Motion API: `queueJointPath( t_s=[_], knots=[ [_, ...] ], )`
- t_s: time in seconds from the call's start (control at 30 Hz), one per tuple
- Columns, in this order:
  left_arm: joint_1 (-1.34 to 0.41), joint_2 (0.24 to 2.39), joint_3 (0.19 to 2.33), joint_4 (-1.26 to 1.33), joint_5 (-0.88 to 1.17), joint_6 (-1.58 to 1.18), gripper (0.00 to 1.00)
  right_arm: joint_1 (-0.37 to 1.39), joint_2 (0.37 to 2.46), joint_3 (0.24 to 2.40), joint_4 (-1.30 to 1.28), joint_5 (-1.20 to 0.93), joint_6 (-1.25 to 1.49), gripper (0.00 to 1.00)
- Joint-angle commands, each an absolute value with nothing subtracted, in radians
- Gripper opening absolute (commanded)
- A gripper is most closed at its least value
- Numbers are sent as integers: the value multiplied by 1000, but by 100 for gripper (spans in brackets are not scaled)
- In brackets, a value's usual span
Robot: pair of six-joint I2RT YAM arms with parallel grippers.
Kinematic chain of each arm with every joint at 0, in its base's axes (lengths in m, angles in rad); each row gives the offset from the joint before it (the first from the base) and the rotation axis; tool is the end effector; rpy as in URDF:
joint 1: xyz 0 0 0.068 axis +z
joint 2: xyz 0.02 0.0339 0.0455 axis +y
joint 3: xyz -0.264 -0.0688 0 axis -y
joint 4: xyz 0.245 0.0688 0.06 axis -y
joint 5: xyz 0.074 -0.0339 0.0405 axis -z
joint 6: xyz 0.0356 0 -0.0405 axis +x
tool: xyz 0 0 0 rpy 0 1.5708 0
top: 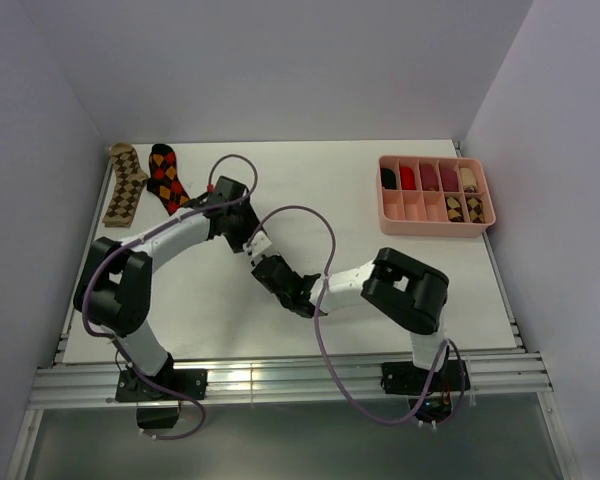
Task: Roll the socks
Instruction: Pick up the sock at the center of the board, then place the sock in the storage box.
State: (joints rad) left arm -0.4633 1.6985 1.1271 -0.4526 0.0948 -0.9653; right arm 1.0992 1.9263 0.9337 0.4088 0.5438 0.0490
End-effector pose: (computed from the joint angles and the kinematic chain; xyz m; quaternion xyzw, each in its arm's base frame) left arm 0.3108 -0.1590 0.1998 -0.2265 0.9348 -0.2111 0.1739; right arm 0.1905 0.3330 0.1310 -0.3152 0.7978 0.0492 0.5116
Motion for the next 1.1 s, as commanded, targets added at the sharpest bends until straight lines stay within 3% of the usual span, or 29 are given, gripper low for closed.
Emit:
queueJointPath(
  t_s=[0.0,0.27,0.5,0.63,1.07],
  knots=[
    [-419,1628,1247,-452,58,-916,56,1081,1889,852,187,371,144,0],
    [-299,1507,1351,-425,-27,-810,64,1014,1603,811,85,276,195,0],
    [-223,1284,1260,-364,-110,-729,73,859,1356,865,-69,261,204,0],
    [-195,1181,1207,-419,-219,-664,88,753,1258,893,-159,328,186,0],
    [-196,879,878,-449,-524,-568,98,257,1293,988,-150,634,132,0]
  ],
)
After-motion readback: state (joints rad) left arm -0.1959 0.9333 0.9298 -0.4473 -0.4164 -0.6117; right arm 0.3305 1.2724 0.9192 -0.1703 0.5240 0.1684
